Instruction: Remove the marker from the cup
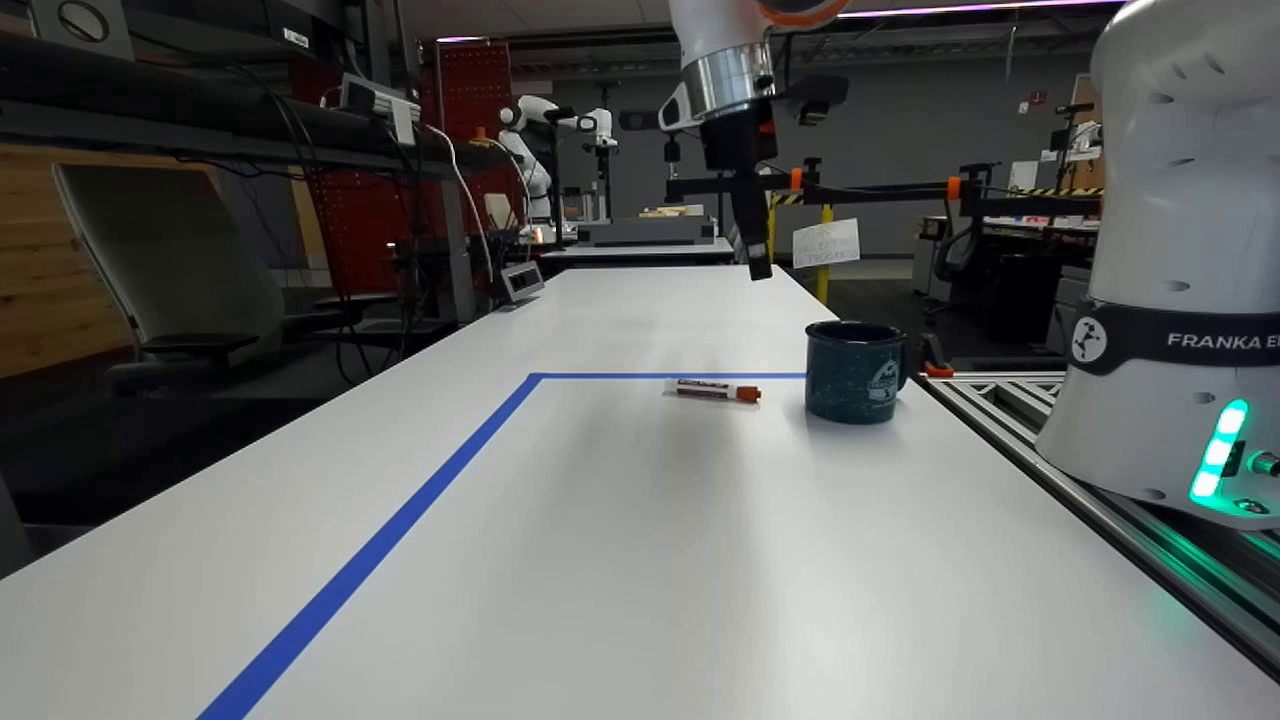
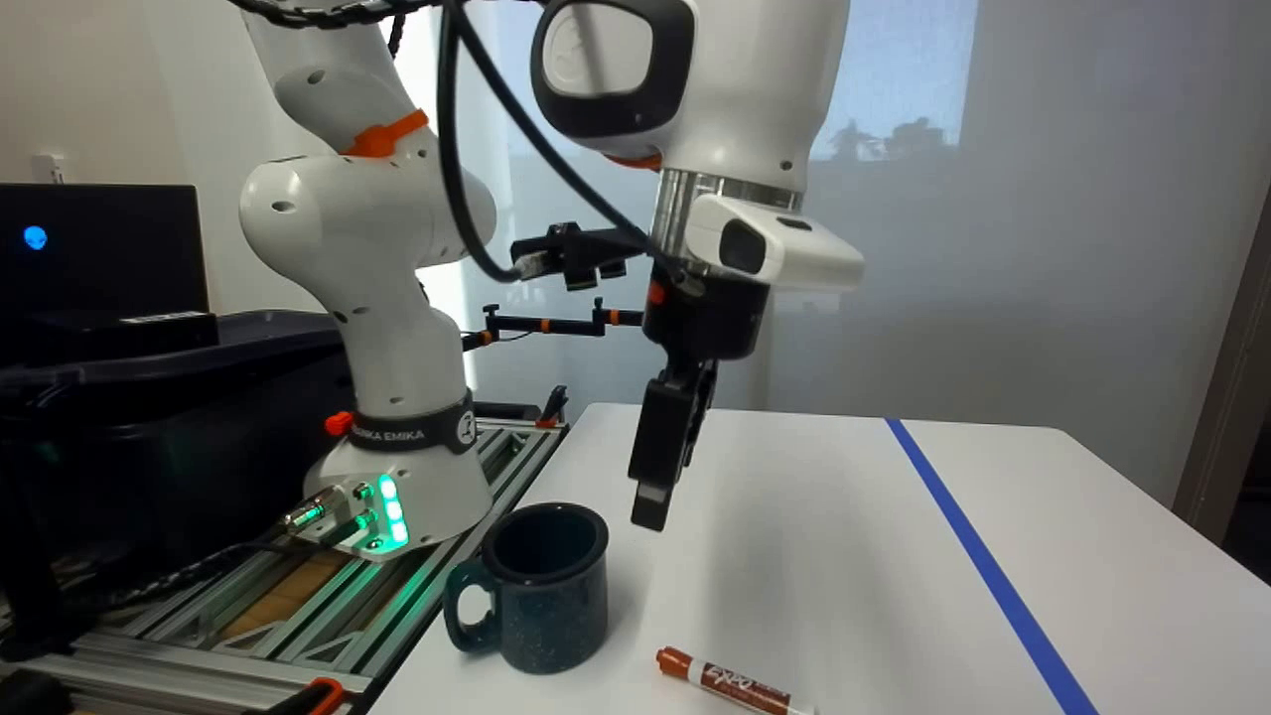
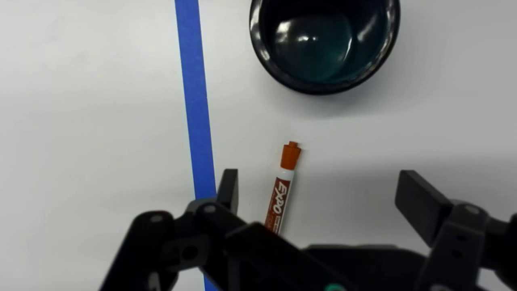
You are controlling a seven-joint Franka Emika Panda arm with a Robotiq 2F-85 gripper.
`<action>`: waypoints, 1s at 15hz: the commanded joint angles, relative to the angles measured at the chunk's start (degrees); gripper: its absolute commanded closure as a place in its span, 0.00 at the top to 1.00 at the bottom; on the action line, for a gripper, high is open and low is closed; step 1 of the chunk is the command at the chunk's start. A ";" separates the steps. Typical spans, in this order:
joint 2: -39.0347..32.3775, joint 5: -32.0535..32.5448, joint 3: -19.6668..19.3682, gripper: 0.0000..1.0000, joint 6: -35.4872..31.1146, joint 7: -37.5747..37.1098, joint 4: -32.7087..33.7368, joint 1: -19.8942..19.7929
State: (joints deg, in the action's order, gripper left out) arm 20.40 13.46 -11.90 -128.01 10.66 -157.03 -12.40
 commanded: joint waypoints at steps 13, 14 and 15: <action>8.44 -0.59 3.08 1.00 2.53 -0.48 -0.05 2.19; 8.44 -0.59 3.07 1.00 2.53 -0.48 -0.07 2.17; 8.44 -0.59 3.07 1.00 2.53 -0.48 -0.09 2.17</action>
State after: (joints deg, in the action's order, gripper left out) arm 28.81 12.83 -8.72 -125.60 10.24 -157.18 -10.37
